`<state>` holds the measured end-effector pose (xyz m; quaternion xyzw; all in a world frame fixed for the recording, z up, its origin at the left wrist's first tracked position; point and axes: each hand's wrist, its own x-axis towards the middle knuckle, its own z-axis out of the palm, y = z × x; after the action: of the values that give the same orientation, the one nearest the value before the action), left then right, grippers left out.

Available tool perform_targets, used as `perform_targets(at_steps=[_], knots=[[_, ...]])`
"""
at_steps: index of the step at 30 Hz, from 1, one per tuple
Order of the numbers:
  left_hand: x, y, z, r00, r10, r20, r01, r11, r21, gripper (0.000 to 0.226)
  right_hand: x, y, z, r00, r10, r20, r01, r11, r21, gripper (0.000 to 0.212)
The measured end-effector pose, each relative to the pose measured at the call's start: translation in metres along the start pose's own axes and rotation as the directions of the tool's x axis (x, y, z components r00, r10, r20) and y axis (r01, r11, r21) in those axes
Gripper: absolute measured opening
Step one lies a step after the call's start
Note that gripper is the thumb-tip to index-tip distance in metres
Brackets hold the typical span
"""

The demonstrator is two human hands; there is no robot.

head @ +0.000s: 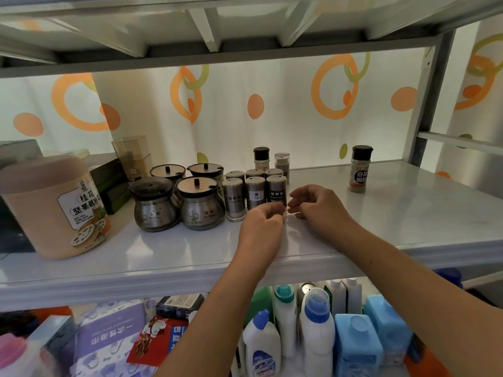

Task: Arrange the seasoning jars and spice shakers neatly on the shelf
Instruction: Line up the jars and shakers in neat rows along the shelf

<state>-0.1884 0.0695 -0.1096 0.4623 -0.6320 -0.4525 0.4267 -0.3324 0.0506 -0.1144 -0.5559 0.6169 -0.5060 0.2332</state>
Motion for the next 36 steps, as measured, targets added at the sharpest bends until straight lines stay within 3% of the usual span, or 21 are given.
perform_targets(at_steps=[7, 12, 18, 24, 26, 30, 36], knots=[[-0.001, 0.018, 0.017, 0.995, 0.022, 0.099, -0.014, 0.997, -0.082, 0.043, 0.003, -0.003, -0.007, 0.995, 0.063, -0.074, -0.051, 0.988, 0.148, 0.027], [0.011, 0.024, 0.038, 0.994, -0.025, 0.106, 0.038, 0.992, -0.12, 0.052, 0.047, -0.001, -0.024, 0.989, 0.076, -0.124, -0.072, 0.997, 0.042, 0.026], [0.024, 0.009, 0.039, 0.988, -0.1, 0.12, 0.123, 0.971, -0.204, 0.057, 0.111, 0.007, -0.013, 0.995, 0.08, -0.061, -0.091, 0.971, -0.219, 0.053], [0.024, 0.01, 0.041, 0.989, -0.08, 0.128, 0.103, 0.978, -0.182, 0.058, 0.155, 0.012, 0.006, 0.995, 0.098, -0.03, -0.102, 0.967, -0.235, 0.074], [0.024, 0.01, 0.041, 0.989, -0.071, 0.13, 0.092, 0.982, -0.165, 0.058, 0.163, 0.012, 0.011, 0.996, 0.087, -0.033, -0.092, 0.966, -0.243, 0.07], [0.025, 0.009, 0.041, 0.989, -0.058, 0.133, 0.079, 0.985, -0.156, 0.057, 0.168, 0.013, 0.016, 1.0, 0.004, -0.027, -0.012, 0.952, -0.305, 0.038], [0.024, 0.009, 0.041, 0.99, -0.042, 0.132, 0.06, 0.989, -0.137, 0.057, 0.152, 0.014, 0.007, 1.0, -0.02, 0.024, 0.026, 0.955, -0.295, 0.035]])
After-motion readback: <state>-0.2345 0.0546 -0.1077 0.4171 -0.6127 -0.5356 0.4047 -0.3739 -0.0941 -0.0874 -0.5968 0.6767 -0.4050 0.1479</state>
